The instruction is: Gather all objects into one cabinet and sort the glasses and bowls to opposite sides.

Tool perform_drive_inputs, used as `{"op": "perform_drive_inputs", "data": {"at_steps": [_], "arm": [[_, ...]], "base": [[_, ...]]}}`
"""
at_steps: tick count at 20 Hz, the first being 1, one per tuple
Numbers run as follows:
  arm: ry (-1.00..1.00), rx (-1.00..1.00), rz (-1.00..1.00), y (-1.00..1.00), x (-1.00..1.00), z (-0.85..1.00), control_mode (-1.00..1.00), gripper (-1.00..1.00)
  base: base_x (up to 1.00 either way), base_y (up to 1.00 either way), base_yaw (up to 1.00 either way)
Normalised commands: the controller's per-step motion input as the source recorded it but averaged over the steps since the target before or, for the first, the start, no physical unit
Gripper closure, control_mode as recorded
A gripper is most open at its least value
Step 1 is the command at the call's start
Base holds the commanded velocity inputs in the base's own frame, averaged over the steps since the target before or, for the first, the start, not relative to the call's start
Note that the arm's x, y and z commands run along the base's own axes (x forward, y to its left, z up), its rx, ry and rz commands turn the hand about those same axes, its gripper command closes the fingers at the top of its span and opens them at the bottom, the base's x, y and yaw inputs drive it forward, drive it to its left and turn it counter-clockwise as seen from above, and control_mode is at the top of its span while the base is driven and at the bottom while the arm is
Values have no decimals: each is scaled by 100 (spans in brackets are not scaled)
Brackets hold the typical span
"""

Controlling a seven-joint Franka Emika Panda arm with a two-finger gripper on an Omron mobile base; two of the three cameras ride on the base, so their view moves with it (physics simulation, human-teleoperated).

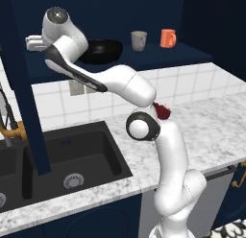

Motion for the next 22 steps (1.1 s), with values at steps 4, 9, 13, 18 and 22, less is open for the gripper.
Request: {"op": "perform_drive_inputs", "data": {"at_steps": [4,9,13,18,22], "arm": [[9,0,-22,0,80,0,-100,-100],[9,0,-20,0,51,1,-100,100],[23,0,-14,0,13,39,-100,100],[20,3,-11,-1,-2,86,-100,100],[35,0,0,-4,-47,90,-100,100]], "base": [[0,0,0],[0,0,0],[0,0,0],[0,0,0],[0,0,0]]}}
